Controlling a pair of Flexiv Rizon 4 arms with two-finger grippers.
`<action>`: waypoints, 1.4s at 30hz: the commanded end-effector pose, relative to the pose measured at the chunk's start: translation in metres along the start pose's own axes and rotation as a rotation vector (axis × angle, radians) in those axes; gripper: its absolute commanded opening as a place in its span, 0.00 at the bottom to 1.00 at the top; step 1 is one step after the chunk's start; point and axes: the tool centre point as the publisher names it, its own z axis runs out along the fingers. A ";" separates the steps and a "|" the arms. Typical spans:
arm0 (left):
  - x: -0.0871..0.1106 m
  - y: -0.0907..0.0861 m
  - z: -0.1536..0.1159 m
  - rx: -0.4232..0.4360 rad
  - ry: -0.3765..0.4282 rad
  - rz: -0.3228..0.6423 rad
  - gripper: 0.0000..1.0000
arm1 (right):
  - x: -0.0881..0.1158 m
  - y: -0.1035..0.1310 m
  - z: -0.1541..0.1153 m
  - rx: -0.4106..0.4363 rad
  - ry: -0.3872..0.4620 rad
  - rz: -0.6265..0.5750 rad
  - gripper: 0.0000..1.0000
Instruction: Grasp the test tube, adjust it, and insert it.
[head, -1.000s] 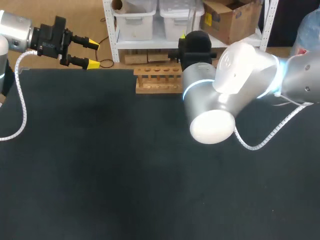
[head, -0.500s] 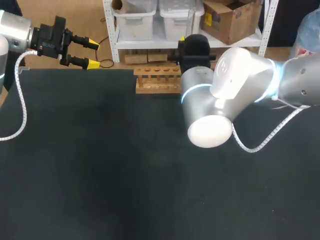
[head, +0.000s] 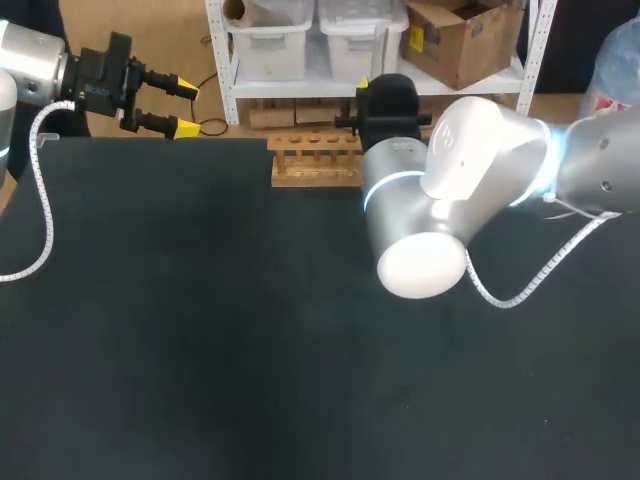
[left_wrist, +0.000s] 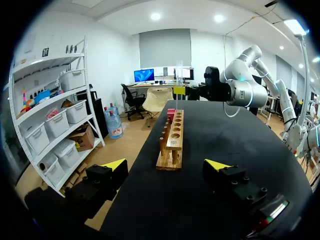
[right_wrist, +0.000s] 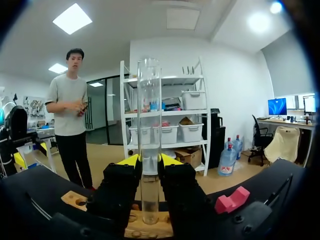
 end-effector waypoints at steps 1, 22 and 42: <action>0.000 -0.001 0.000 -0.002 0.000 0.002 1.00 | 0.005 0.000 0.004 -0.228 -0.001 0.003 0.00; 0.000 -0.001 0.000 -0.002 0.000 0.002 1.00 | 0.041 -0.005 0.006 -0.270 0.018 0.003 0.00; 0.000 -0.001 0.000 -0.002 0.000 0.002 1.00 | 0.052 -0.005 0.010 -0.253 0.038 0.033 0.00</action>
